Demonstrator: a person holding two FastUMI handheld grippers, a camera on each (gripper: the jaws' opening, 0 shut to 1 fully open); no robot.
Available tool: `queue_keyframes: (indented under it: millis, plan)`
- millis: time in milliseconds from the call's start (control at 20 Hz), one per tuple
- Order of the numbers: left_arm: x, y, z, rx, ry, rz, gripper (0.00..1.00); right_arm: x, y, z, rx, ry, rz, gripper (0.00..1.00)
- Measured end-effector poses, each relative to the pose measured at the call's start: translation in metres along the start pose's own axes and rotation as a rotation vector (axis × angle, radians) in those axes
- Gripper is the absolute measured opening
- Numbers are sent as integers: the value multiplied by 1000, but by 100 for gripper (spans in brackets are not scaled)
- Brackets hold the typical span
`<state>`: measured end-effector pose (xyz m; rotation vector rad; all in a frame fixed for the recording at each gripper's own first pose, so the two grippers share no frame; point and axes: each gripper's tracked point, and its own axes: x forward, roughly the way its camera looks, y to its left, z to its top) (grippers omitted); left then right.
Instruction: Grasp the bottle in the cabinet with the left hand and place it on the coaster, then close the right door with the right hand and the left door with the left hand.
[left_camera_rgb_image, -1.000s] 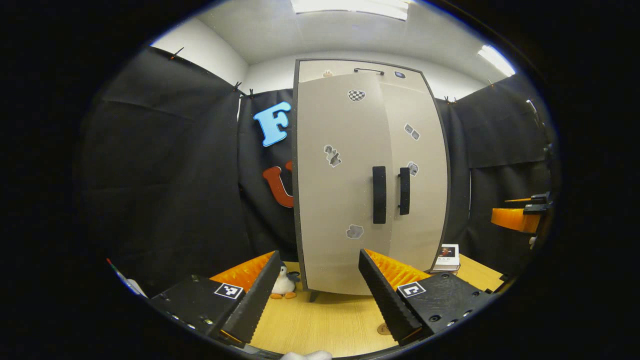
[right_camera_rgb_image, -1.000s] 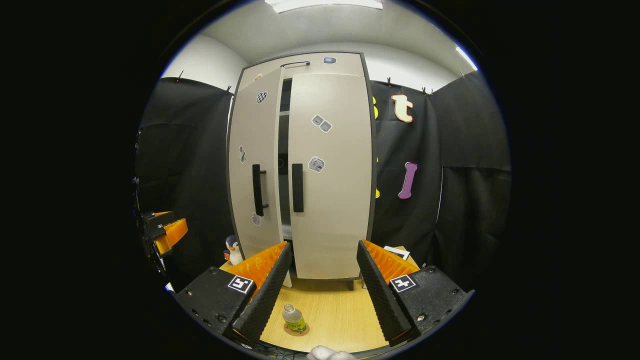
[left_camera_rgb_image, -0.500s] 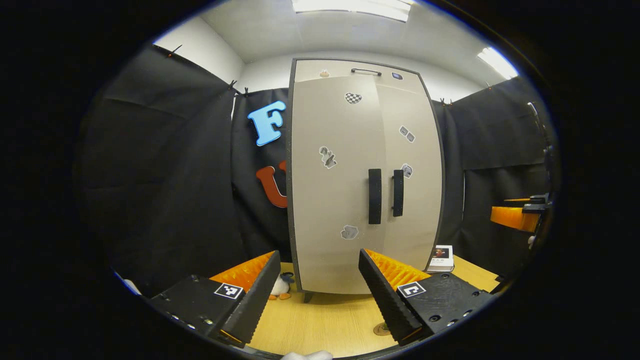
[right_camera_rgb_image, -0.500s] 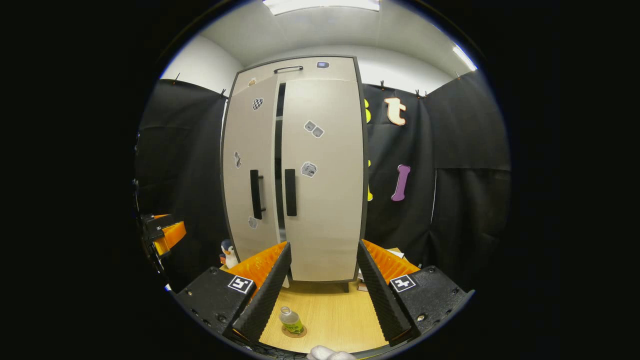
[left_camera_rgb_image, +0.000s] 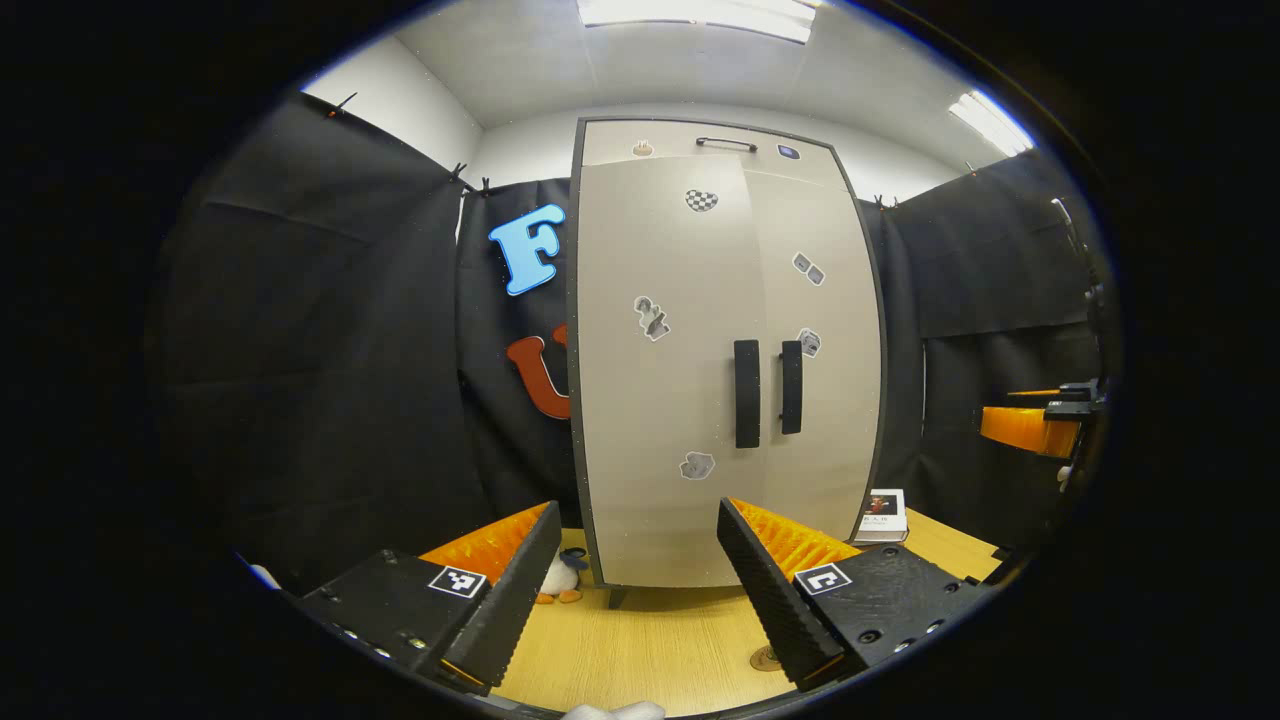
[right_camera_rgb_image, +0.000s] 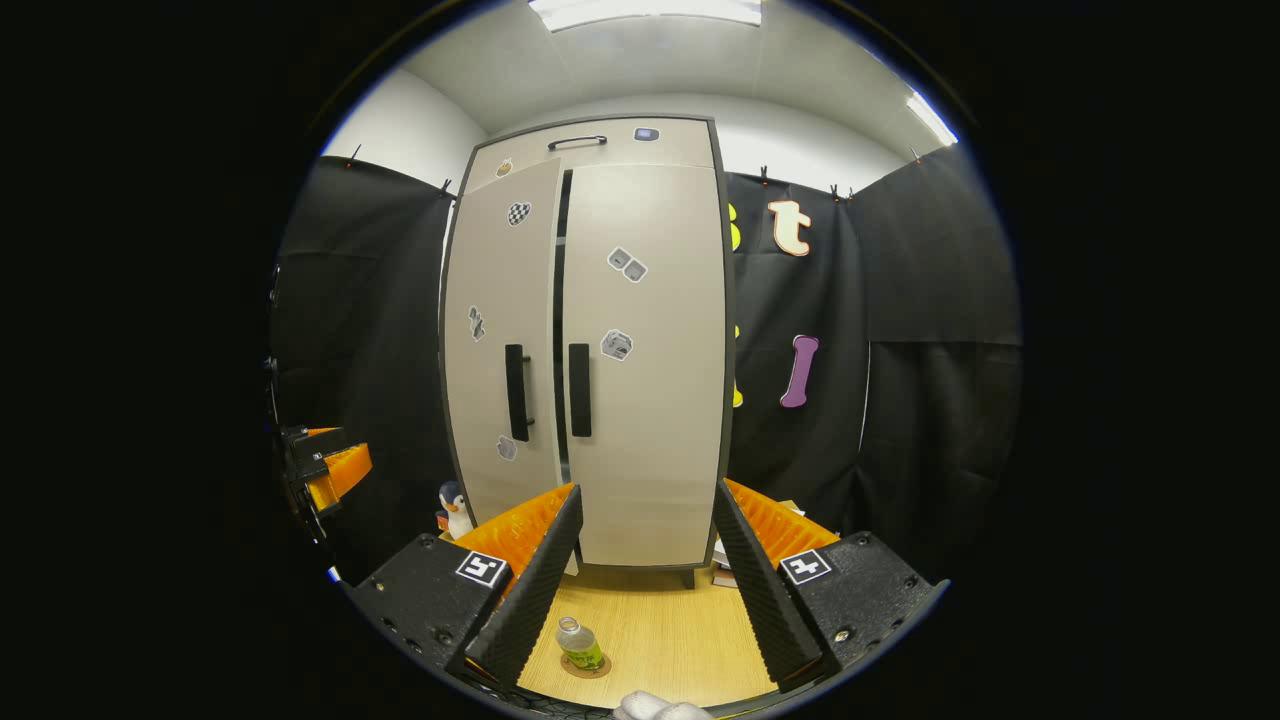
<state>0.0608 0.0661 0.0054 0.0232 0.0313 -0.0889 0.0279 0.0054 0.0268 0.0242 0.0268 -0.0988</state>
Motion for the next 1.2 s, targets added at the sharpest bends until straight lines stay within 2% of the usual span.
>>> queue_keyframes:
  millis: [1200]
  plan:
    - [0,6,3,0,-7,11,96,4,-3,-1,23,-10,-4,82]
